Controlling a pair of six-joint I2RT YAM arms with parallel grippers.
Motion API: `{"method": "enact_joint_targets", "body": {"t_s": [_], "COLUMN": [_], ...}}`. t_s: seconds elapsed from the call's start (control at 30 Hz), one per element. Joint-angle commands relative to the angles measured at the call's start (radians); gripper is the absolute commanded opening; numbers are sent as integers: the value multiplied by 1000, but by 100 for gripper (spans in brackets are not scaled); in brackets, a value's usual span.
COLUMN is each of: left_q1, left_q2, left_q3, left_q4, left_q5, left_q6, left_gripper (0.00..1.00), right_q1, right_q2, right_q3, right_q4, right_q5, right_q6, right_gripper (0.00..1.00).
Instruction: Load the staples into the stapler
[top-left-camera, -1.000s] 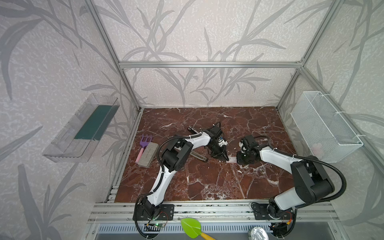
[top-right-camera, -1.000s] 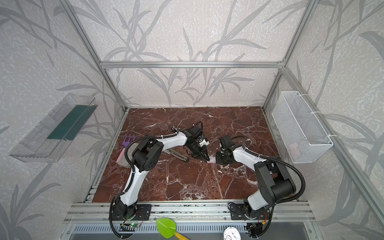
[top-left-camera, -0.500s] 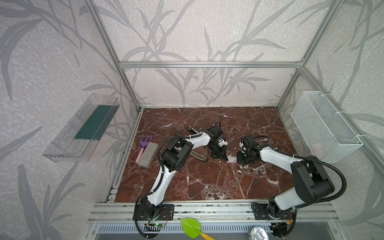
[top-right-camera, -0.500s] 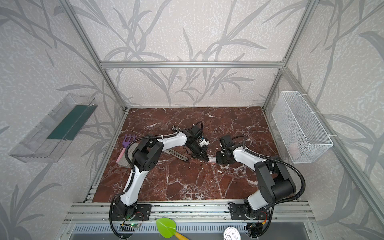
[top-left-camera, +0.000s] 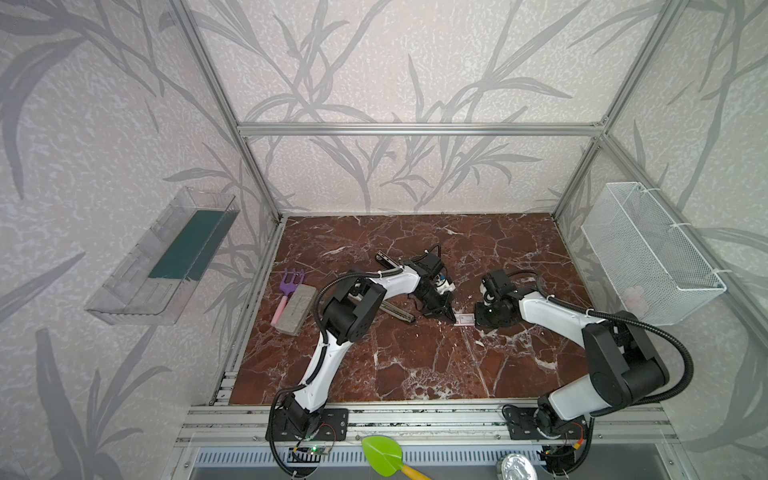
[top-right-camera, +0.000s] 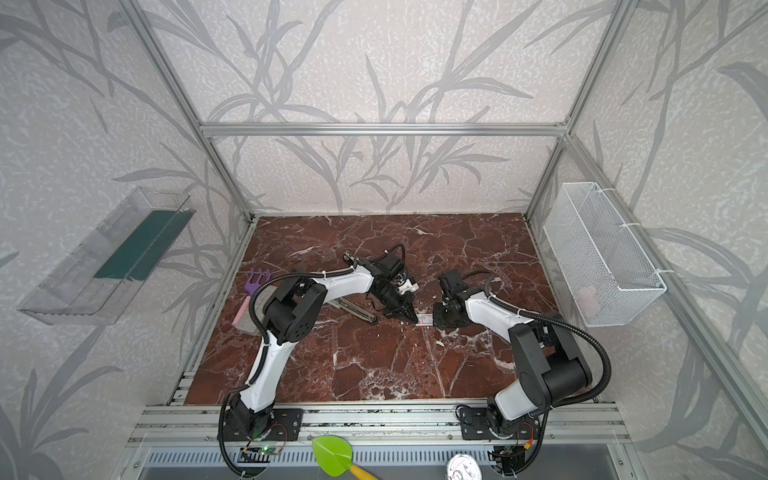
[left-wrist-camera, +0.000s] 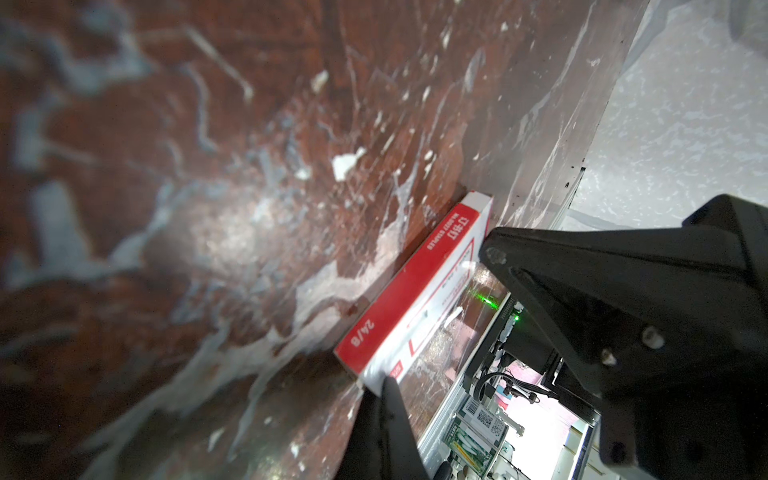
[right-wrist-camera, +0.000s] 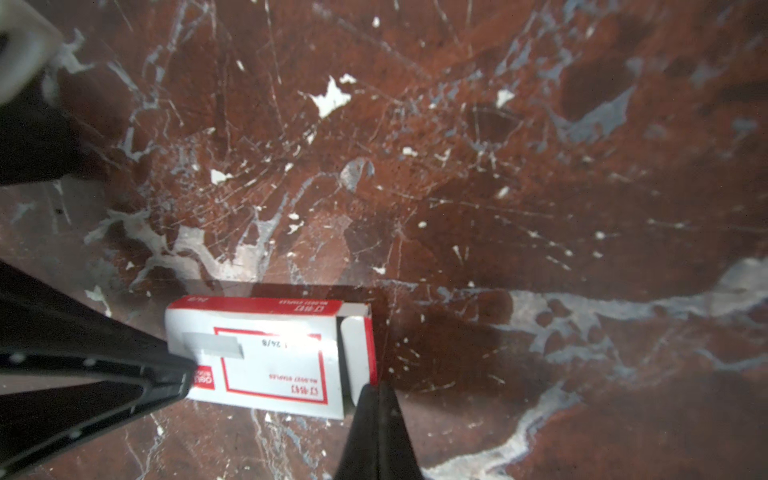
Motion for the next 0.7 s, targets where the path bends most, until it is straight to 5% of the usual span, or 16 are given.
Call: {"method": "enact_joint_targets", "body": {"t_s": [0.0, 0.23, 0.43, 0.67], "left_q1": [8, 10, 9, 9], "left_q2": [-46, -54, -53, -52], "left_q3": [-32, -46, -42, -42], "left_q4": [-8, -6, -6, -7], "left_q5": [-10, -10, -10, -10], "left_q6": [11, 15, 16, 16], "left_gripper": [0, 0, 0, 0], "right_q1": [1, 1, 24, 37], "right_q2": [-15, -27, -60, -3], "right_q3": [14, 27, 45, 76], "right_q4": [-58, -60, -49, -38], "right_q5": [57, 53, 50, 43], "right_q6": [3, -3, -10, -29], "right_gripper": [4, 4, 23, 27]}}
